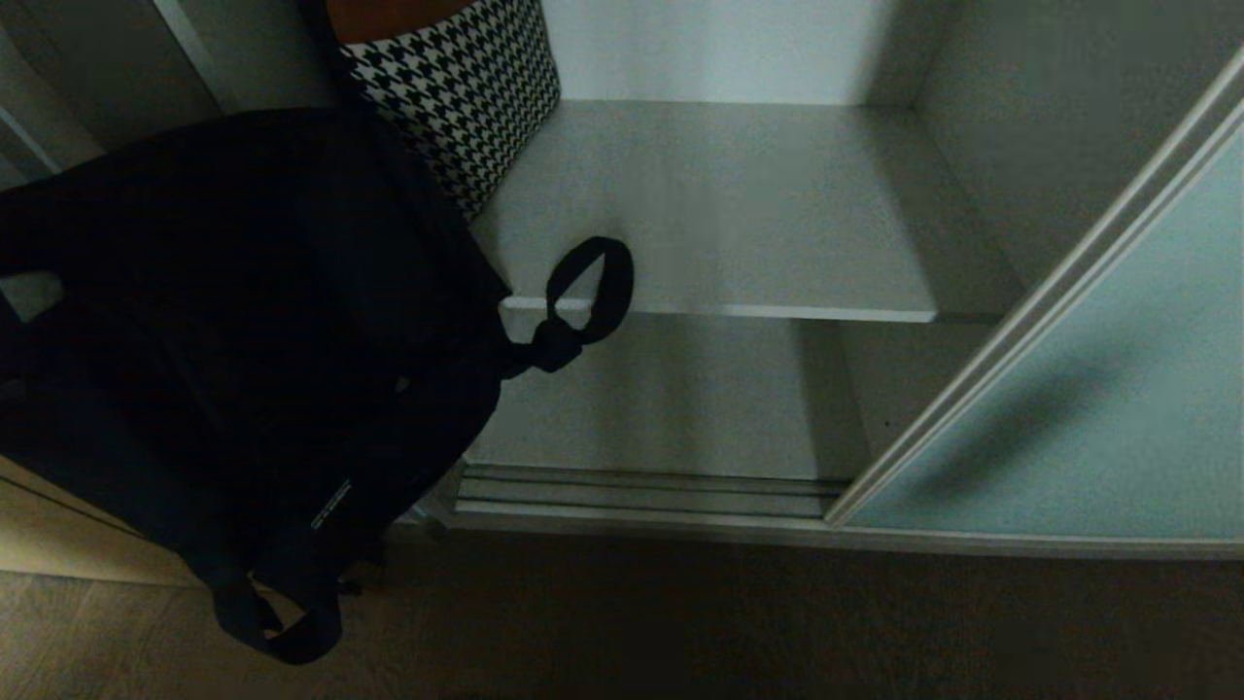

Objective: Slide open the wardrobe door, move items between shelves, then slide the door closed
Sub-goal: Place the bag on the lower shelf

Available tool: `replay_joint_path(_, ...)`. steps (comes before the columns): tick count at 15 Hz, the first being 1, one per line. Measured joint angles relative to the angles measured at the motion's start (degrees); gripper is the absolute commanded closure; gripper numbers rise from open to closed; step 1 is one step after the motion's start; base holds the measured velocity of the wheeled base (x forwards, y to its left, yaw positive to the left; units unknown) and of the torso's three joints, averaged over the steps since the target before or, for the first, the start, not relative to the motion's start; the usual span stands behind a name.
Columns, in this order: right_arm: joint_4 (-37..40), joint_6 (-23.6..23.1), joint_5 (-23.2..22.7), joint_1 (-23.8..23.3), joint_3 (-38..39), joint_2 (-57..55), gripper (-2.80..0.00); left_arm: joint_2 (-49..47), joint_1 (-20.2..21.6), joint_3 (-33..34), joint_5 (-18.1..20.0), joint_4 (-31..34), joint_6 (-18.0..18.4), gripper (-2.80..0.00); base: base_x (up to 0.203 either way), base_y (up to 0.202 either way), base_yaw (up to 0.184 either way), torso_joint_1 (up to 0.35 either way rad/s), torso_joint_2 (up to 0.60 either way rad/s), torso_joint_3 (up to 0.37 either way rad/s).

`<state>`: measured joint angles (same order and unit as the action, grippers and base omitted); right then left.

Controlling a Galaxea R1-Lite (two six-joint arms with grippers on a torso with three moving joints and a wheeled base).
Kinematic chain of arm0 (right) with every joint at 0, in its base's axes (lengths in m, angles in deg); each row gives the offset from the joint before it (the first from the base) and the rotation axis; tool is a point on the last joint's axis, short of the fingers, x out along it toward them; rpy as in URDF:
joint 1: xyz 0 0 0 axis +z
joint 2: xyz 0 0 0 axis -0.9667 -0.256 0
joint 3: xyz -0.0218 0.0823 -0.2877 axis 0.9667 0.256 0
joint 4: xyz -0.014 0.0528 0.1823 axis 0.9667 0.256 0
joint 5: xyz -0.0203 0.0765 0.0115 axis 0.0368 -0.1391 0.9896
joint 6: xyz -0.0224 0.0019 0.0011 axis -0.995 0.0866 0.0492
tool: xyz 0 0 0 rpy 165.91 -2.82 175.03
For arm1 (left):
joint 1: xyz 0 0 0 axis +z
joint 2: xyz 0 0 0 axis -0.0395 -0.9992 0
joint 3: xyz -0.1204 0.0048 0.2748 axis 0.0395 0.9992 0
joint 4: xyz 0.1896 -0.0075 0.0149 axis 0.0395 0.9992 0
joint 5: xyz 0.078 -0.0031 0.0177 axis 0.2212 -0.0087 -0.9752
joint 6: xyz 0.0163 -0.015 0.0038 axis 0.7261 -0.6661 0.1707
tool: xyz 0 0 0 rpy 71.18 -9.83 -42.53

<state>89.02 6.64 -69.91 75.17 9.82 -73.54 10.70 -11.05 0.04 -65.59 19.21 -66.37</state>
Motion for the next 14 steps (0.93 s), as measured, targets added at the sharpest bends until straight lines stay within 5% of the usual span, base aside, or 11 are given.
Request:
replay_joint_path(9,0.0,0.0,0.0,0.0,0.0,0.0,0.0,-0.1,0.0,-0.6,2.4,-0.2,0.3,0.0,0.0,0.0,0.0,0.0,0.0,0.0)
replay_joint_path(14,0.0,0.0,0.0,0.0,0.0,0.0,0.0,-0.3,0.0,-0.5,2.6,-0.1,0.2,0.0,-0.171,0.0,0.001,0.003,0.0,0.002)
